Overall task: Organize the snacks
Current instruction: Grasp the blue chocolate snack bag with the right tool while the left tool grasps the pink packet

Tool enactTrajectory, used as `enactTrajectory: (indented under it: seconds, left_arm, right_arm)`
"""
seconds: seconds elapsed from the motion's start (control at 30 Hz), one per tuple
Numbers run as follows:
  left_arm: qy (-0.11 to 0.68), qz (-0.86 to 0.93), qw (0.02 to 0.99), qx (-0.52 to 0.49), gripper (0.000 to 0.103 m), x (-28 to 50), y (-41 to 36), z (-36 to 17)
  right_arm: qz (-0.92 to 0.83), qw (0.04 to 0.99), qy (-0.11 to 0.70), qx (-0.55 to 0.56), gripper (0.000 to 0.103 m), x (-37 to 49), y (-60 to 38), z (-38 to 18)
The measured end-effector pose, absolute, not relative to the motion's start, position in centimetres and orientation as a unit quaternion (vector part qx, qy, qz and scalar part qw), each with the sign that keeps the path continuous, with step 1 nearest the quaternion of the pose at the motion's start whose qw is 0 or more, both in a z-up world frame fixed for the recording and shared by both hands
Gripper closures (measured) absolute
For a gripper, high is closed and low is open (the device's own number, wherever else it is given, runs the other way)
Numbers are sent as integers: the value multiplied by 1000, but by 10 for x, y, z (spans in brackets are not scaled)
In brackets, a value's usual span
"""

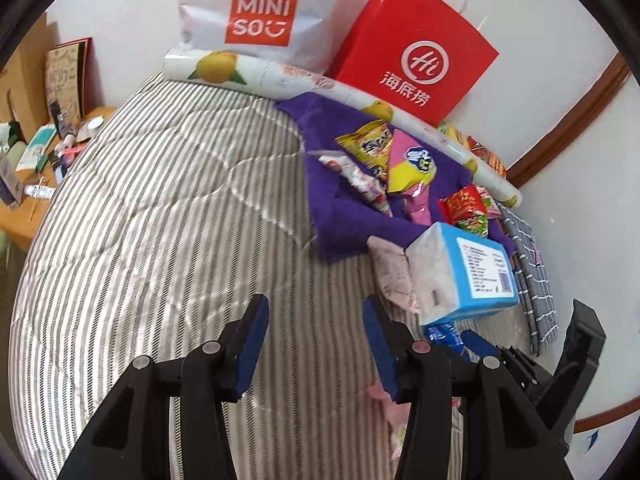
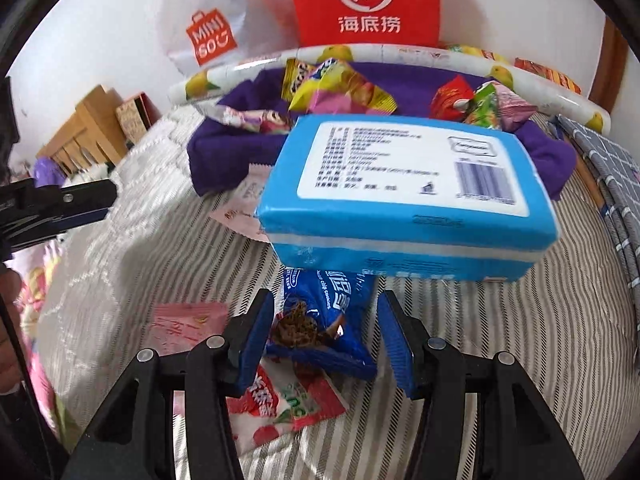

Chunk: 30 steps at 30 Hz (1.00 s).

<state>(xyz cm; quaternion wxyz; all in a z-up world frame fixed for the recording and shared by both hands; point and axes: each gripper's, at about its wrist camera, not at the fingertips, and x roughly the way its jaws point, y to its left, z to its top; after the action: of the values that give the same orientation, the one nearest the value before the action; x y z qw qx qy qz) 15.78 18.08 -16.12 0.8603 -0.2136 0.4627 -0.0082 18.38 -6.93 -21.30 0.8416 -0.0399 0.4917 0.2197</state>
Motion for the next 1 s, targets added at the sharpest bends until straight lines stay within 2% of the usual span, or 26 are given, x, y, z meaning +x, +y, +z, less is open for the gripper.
enactTrajectory:
  seconds: [0.3, 0.53, 1.0]
  left_arm:
    - [468, -15, 860, -204, 56, 161, 171, -165]
    - [479, -33, 858, -183, 56, 175, 139, -175]
    - [491, -57, 865, -89, 56, 223, 87, -187]
  right_arm:
    - [220, 848, 474, -92, 61, 177, -61, -220]
    - [224, 858, 461, -45, 61, 169, -97, -210]
    - [162, 881, 443, -45, 61, 182, -178, -217]
